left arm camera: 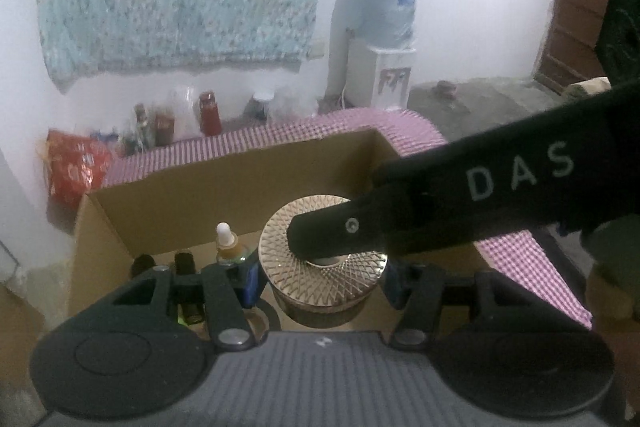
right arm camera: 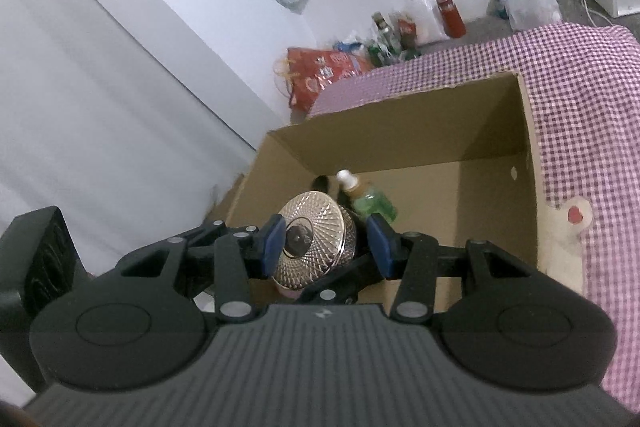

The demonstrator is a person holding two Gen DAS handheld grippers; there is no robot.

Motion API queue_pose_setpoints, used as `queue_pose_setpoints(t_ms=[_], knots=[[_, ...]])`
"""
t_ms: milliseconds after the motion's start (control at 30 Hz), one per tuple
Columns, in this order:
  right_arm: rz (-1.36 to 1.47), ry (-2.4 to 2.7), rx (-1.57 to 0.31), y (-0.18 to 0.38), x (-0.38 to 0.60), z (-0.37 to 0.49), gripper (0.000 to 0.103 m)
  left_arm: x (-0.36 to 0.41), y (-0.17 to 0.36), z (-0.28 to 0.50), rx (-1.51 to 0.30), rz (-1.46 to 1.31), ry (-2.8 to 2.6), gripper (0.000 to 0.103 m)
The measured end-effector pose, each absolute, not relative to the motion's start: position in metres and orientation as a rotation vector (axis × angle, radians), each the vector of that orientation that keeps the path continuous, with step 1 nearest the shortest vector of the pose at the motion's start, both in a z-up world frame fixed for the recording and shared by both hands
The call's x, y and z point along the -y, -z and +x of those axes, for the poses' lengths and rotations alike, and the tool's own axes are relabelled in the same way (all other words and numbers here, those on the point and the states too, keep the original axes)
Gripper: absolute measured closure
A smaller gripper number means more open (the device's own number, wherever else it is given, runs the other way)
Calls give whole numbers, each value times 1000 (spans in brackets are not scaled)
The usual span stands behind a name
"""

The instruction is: Organize rigid objects

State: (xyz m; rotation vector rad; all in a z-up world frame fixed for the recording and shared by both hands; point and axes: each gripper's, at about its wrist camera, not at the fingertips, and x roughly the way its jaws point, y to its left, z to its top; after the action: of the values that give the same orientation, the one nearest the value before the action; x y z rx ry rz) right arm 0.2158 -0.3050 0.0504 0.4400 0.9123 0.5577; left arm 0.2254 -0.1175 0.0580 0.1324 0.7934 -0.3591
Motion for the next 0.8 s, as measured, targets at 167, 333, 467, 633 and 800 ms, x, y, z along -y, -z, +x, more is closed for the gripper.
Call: queue_pose_setpoints(t_ms=[167, 333, 467, 633, 800], knots=[[431, -552, -985, -30, 307, 263, 57, 129, -38, 266, -860, 127, 327, 46], [390, -530, -1030, -14, 301, 299, 57, 133, -21, 299, -923, 106, 304, 46], [375, -527, -1065, -2, 295, 324, 57, 134, -11, 319, -955, 89, 273, 46], [337, -538, -1088, 7, 286, 350, 57, 139, -5, 336, -969, 124, 249, 46], [327, -538, -1099, 13, 282, 371, 56, 150, -2, 345, -973, 177, 234, 45]])
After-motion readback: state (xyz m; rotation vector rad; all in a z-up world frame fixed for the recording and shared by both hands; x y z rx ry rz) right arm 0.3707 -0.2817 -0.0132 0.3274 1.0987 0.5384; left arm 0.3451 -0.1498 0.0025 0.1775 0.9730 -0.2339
